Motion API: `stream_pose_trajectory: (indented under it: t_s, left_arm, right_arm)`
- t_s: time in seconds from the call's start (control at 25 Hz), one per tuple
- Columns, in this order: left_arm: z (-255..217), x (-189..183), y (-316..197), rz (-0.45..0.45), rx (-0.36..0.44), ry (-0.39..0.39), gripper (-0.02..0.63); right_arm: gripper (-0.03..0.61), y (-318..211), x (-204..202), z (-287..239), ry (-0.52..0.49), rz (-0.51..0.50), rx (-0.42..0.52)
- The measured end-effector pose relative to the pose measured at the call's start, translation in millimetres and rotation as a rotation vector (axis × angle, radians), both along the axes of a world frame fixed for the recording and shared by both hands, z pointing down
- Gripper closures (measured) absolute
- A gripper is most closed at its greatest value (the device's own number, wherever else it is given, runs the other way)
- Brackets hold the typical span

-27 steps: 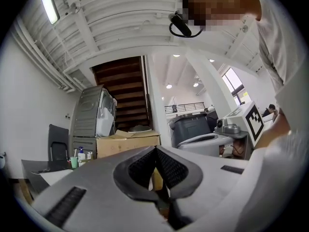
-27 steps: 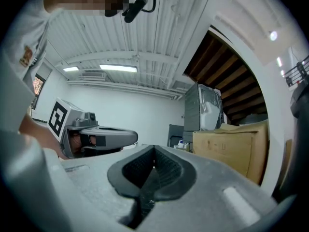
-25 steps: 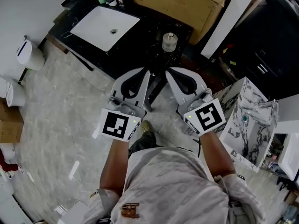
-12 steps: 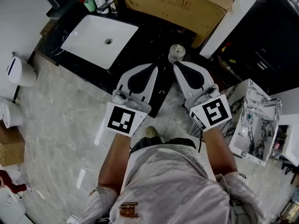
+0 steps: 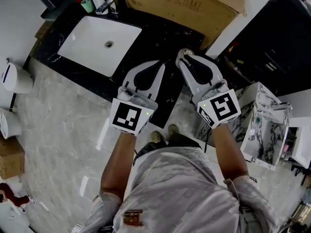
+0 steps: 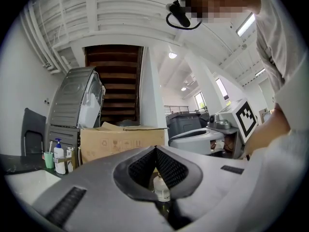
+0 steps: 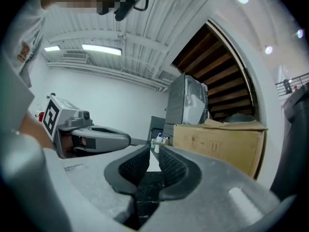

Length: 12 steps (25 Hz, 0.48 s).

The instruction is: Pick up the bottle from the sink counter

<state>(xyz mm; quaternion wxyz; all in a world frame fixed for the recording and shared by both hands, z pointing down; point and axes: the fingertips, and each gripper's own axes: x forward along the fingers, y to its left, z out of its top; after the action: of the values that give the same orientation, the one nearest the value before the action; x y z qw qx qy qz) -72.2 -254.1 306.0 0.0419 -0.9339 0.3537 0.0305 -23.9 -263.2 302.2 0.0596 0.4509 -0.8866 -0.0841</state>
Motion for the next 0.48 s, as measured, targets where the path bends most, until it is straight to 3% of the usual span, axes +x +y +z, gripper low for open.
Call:
stream_pose_trajectory:
  t_s: [0.32, 0.48]
  left_arm:
    - [10.0, 14.7, -22.7, -0.013, -0.029, 0.017, 0.614]
    - [15.4, 21.3, -30.8, -0.026, -0.039, 0.018, 0.614]
  right_arm:
    - [0.419, -25.5, 13.9, 17.7, 0.005, 0.005, -0.053]
    - [0.328, -40.9, 21.6, 36.0, 0.034, 0.008, -0.093]
